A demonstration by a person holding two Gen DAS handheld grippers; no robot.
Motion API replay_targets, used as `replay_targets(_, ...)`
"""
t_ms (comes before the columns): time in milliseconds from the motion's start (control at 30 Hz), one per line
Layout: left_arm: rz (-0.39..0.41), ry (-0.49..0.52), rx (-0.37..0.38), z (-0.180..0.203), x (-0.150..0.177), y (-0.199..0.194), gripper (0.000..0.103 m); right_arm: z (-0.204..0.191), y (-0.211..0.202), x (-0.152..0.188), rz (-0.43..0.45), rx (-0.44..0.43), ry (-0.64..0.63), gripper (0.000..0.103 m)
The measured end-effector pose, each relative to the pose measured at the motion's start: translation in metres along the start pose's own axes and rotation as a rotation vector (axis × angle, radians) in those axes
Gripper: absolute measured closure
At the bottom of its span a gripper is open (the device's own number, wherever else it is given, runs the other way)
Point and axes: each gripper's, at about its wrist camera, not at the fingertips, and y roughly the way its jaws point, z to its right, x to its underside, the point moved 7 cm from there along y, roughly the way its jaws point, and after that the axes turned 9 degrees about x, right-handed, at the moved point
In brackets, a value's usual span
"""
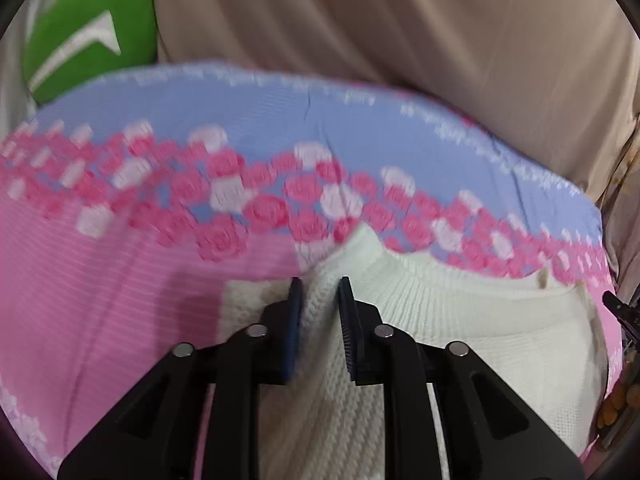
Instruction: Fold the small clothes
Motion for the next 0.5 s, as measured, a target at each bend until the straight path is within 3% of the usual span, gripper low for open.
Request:
replay_targets(33,0.039,0.011,-0.006,0.004,-0.002,-0.013,0.061,-0.009,-0.013,0.001,0.018,-0.038,-0.011,0.079)
replay_targets(100,0.130,0.050,0.016,0.023,-0.006,-0.046,0.048,-0.039,-0.032,0.009,0.030,-0.128,-0.070,0.075)
replay_targets(167,0.165,0.116,0.070,0.056,-0.001,-0.069,0.045,-0.084,-0.045,0.029,0.011,-0.238,-0.164,0.069)
replay_targets(333,0.030,0.206,0.194,0.123,0.043,-0.052,0.041,-0.185,-0.050,0.118,-0.172,-0.474,-0.381,0.067)
replay_targets(433,-0.063,0.176,0.189,0.120,0.074,-0.028,0.042,-0.191,-0.049,0.155,-0.213,-0.465,-0.443,0.068)
replay_targets(500,-0.096,0.161,0.135,0.101,0.090,-0.021,0.044,-0.172,-0.052,0.160,-0.183,-0.417,-0.453,0.075)
